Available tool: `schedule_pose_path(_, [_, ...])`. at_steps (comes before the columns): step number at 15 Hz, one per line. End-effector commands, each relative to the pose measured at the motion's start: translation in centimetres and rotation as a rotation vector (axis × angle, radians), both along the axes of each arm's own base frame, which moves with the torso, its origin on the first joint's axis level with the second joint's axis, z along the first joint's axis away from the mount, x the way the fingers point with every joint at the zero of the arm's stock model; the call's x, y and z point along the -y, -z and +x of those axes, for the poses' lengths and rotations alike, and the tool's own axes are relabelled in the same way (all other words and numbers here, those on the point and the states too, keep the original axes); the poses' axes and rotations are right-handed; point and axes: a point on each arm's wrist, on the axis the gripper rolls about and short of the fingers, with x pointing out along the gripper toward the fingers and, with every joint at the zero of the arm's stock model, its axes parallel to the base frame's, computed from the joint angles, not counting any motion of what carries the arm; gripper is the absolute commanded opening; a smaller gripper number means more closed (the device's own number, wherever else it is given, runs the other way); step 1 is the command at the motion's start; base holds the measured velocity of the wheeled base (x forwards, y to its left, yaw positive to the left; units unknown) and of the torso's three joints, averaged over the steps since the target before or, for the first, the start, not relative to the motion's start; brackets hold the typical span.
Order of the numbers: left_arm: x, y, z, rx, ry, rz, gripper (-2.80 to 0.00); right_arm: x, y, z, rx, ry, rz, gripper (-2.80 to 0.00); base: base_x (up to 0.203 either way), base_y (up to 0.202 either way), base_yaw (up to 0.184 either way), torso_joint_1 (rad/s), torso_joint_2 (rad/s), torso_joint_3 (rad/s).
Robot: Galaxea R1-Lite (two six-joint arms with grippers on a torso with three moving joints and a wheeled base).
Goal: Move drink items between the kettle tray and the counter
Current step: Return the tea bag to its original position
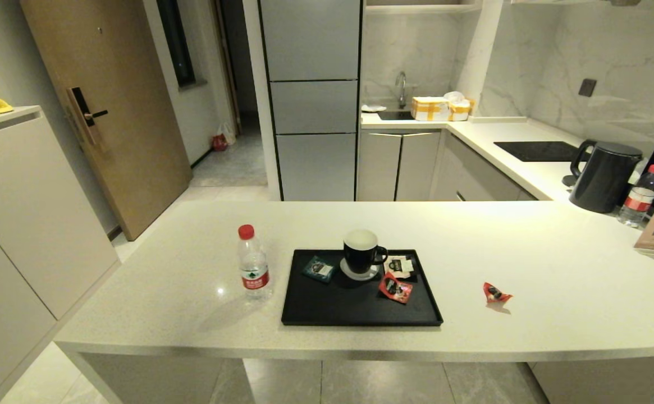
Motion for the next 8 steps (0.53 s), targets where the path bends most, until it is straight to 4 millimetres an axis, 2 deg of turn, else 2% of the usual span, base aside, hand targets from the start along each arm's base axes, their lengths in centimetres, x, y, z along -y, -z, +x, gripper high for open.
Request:
schedule_pose_path(1, [0.00, 0.00, 0.01, -0.002, 0.000, 0.000, -2.80, 0.00, 0.00, 0.01, -0.002, -0.001, -0.001, -2.80, 0.000, 0.000, 0.000, 0.000, 0.00, 0.000])
schedule_pose_path(8, [0.00, 0.00, 0.01, -0.002, 0.000, 0.000, -2.80, 0.00, -0.01, 0.01, -0.001, -0.001, -0.001, -2.80, 0.000, 0.000, 0.000, 0.000, 0.00, 0.000])
